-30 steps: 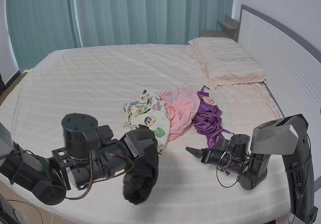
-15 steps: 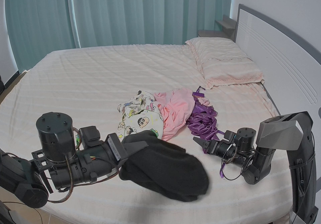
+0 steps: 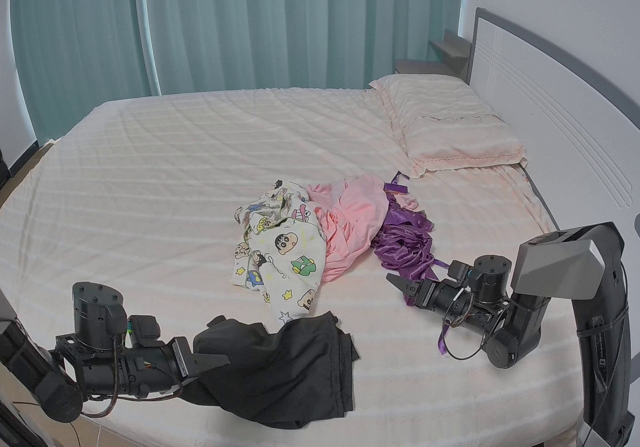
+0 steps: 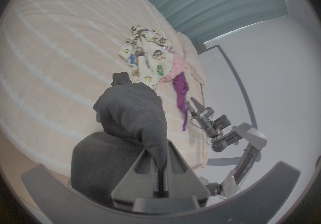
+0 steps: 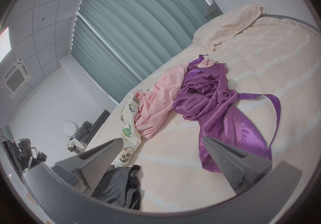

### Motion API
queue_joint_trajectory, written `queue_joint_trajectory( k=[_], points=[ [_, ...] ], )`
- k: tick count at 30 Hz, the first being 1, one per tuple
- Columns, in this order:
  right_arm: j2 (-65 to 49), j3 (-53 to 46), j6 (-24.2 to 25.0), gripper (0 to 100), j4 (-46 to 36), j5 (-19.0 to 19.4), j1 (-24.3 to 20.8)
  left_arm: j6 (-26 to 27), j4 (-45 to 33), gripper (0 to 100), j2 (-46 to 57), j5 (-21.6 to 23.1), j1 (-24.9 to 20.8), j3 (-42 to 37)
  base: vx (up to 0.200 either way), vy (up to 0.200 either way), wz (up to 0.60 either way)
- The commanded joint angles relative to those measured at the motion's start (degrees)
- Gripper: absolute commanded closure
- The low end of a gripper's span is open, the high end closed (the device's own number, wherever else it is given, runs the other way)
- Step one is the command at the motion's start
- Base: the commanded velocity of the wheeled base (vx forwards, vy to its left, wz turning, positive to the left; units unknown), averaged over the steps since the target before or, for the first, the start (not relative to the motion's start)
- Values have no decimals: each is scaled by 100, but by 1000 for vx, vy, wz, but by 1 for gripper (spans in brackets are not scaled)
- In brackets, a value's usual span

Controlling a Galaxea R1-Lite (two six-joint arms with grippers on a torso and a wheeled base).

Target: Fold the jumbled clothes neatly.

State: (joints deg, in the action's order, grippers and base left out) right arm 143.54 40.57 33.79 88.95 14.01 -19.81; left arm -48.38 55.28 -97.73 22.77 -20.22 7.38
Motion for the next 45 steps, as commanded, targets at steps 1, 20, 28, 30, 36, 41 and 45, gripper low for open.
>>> queue_joint_trajectory(
  k=[1, 20, 28, 30, 36, 41, 45],
  points=[
    [16, -32, -4, 0, 78, 6, -41, 418, 9, 100, -580, 17, 519, -289, 0, 0, 0],
    [42, -49, -13, 0, 69, 6, -102, 857, 26, 100, -1450, -853, 1469, -465, 0, 0, 0],
    [42, -93, -22, 0, 69, 23, -137, 831, 501, 0, -1978, -827, 1820, -447, 0, 0, 0],
    [42, -102, -22, 0, 69, 32, -146, 813, 808, 0, -2083, -809, 1917, -500, 0, 0, 0],
    [42, -111, -22, 0, 69, 32, -225, 224, 1503, 0, -2022, -335, 2225, -606, 0, 0, 0],
    [42, -111, -39, 0, 69, 14, -260, -48, 2013, 0, -1960, -89, 2453, -685, 0, 0, 0],
    [51, -120, -39, 0, 69, 14, -260, -66, 2030, 0, -1969, -45, 2550, -685, 0, 0, 0]
  ],
)
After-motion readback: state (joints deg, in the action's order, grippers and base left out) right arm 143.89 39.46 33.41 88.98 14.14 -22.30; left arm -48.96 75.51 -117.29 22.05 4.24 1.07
